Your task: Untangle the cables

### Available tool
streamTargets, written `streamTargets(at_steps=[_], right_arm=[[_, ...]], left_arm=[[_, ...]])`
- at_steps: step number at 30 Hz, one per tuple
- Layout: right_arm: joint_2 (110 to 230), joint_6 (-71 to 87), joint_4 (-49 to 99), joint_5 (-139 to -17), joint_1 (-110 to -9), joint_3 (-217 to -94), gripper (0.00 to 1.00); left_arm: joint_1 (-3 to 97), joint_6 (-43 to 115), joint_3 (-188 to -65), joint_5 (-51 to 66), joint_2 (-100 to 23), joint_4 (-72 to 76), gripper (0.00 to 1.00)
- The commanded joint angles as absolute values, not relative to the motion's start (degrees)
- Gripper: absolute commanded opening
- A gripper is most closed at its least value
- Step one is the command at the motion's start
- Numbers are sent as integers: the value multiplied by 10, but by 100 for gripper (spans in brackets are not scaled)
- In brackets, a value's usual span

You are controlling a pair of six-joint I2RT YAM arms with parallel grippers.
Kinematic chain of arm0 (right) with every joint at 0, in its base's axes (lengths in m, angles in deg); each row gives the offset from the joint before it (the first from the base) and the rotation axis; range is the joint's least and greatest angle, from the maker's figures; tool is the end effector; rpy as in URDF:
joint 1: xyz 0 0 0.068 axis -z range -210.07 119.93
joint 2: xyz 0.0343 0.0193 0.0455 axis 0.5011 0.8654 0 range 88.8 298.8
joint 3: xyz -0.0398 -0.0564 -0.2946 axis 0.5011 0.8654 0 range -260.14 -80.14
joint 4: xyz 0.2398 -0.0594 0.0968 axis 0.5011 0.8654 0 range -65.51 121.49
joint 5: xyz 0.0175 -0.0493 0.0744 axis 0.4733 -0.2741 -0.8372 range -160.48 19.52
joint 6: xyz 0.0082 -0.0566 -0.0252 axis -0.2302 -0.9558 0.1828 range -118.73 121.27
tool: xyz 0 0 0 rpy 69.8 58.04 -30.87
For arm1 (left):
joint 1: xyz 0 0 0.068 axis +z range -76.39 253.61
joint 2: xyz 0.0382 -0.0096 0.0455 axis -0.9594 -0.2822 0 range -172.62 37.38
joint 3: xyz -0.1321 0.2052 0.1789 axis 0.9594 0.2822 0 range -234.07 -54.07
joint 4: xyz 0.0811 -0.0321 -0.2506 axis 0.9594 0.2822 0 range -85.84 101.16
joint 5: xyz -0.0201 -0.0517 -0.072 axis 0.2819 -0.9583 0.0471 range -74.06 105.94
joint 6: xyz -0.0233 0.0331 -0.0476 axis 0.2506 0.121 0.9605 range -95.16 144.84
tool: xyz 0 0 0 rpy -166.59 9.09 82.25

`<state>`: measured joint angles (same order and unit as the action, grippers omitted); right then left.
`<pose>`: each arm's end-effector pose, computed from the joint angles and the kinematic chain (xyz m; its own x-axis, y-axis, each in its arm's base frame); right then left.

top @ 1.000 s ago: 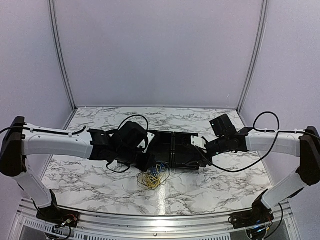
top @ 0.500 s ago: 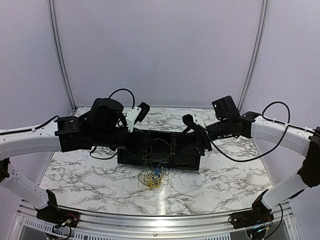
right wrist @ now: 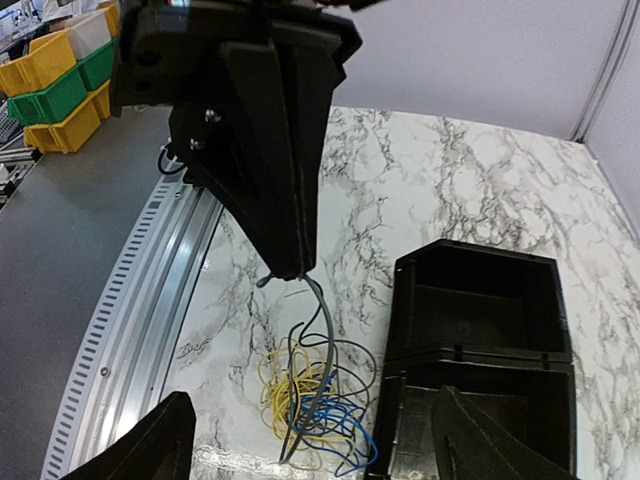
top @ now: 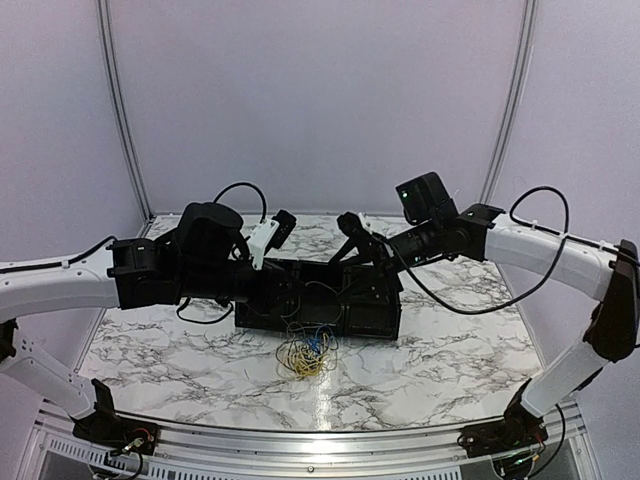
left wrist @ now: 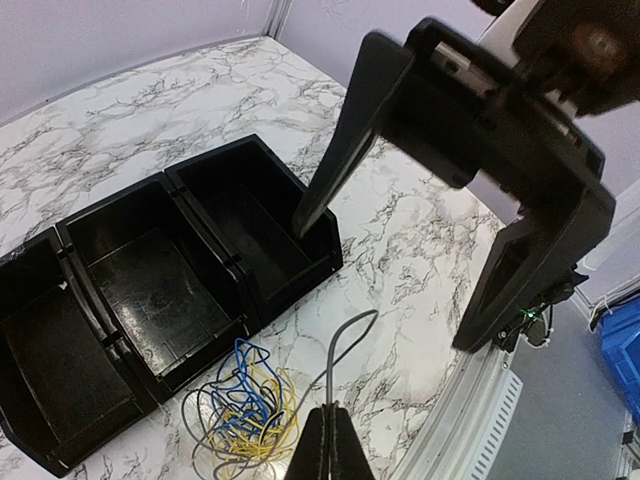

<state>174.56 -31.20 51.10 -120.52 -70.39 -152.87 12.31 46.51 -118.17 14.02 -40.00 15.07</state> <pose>0.2319 0.2446 0.3429 0.0544 -0.4061 -0.9122 -0.9914 -0.1308 -0.0009 0.1536 -0.2838 0.3524 -0.5121 0.1667 -0.8426 0.7555 0.5540 -0.3496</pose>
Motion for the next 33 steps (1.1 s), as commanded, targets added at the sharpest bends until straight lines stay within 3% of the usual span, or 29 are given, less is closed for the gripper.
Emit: streamTargets(at_steps=[1, 6, 10, 12, 15, 16, 18, 22, 26, 33], right_arm=[[1783, -298, 527, -1208, -725, -1543, 79], [1808, -277, 523, -1225, -729, -1554, 69], [1823, -276, 529, -1224, -732, -1567, 55], [1831, -275, 534, -1230, -734, -1576, 41], [1836, -268, 540, -1239, -734, -1591, 9], [1835, -265, 541, -1239, -734, -1596, 0], [1830, -262, 543, -1235, -734, -1604, 0], [1818, -269, 568, -1233, -735, -1623, 0], [1809, -277, 583, -1228, -735, -1631, 0], [1790, -303, 617, -1231, -735, -1637, 0]], left_arm=[[119, 461, -1170, 144, -372, 121, 0], [119, 461, -1148, 148, -360, 98, 0], [119, 462, -1136, 151, -352, 80, 0], [119, 463, -1130, 151, -352, 72, 0], [119, 463, -1125, 154, -359, 67, 0], [119, 461, -1123, 151, -364, 61, 9], [119, 457, -1108, 154, -371, 29, 33], [109, 437, -1029, 231, -382, -97, 51], [107, 410, -995, 249, -430, -182, 55], [106, 432, -963, 234, -551, -300, 49]])
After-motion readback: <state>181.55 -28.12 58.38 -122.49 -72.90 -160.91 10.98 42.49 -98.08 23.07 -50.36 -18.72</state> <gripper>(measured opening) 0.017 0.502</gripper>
